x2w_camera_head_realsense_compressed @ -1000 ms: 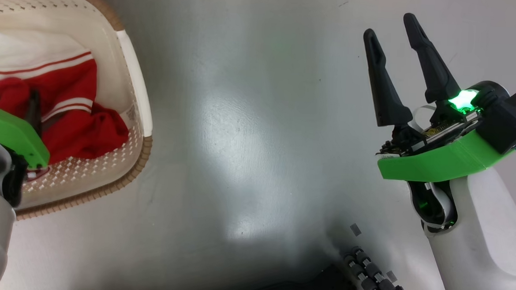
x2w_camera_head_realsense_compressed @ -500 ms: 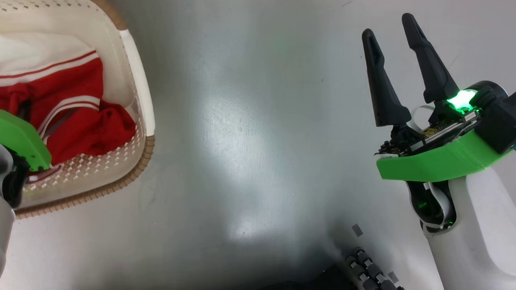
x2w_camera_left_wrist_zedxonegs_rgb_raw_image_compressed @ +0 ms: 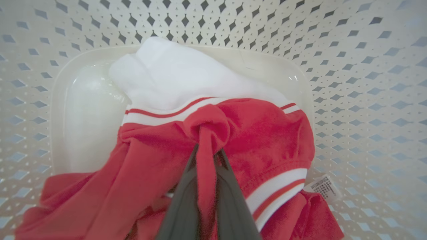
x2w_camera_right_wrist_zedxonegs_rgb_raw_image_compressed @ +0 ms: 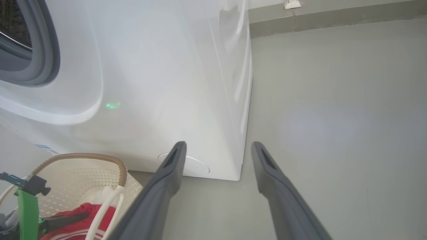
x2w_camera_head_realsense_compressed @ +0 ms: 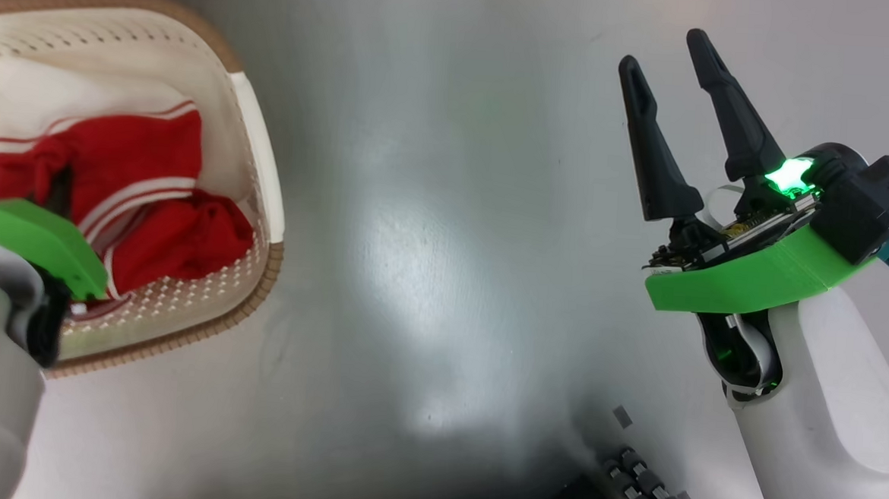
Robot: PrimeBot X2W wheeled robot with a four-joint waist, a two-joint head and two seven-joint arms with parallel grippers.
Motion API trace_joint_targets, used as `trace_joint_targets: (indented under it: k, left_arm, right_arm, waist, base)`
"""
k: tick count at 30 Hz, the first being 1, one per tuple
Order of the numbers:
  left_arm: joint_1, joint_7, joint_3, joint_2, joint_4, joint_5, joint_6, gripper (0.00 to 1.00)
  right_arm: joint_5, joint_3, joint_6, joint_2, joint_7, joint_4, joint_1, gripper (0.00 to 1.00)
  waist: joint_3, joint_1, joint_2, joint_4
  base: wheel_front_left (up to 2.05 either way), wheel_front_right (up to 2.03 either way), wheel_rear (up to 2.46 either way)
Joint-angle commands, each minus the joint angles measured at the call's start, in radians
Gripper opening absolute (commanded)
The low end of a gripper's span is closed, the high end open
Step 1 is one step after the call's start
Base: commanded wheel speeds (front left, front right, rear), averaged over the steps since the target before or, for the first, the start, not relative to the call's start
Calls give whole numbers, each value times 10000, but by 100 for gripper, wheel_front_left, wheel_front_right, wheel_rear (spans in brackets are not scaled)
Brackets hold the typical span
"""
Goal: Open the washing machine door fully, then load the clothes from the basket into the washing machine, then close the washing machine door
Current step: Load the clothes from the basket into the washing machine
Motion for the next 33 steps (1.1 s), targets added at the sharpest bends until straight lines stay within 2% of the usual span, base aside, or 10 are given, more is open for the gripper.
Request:
trace_joint_targets:
  k: [1,11,18,22,33]
  left_arm:
    - [522,-208,59,337,-137,-91,-28,0]
    - [1305,-1003,-636,334,-809,-715,-29,0]
    - [1836,-1224,-755,405,-1366,-953,-29,0]
    - [1992,-1234,-533,477,-1827,-826,-29,0]
    - [3187,-1238,1031,402,-3490,441,-28,0]
  right_arm:
    - [15,198,16,-43,-48,-156,377,100]
    - [102,295,16,-181,-48,37,553,100]
    - [172,315,16,-275,-48,181,718,100]
    - [189,267,16,-331,-48,228,830,100]
    - [287,253,16,-449,-48,418,1199,100]
  waist:
    - [-296,0,-1,104]
    - [-1291,0,-1,387]
    - [-2112,0,-1,550]
    - [-2434,0,-1,659]
    - [-3709,0,-1,923]
  base:
    - [0,0,0]
    - [0,0,0]
    - [0,0,0]
    - [0,0,0]
    - [0,0,0]
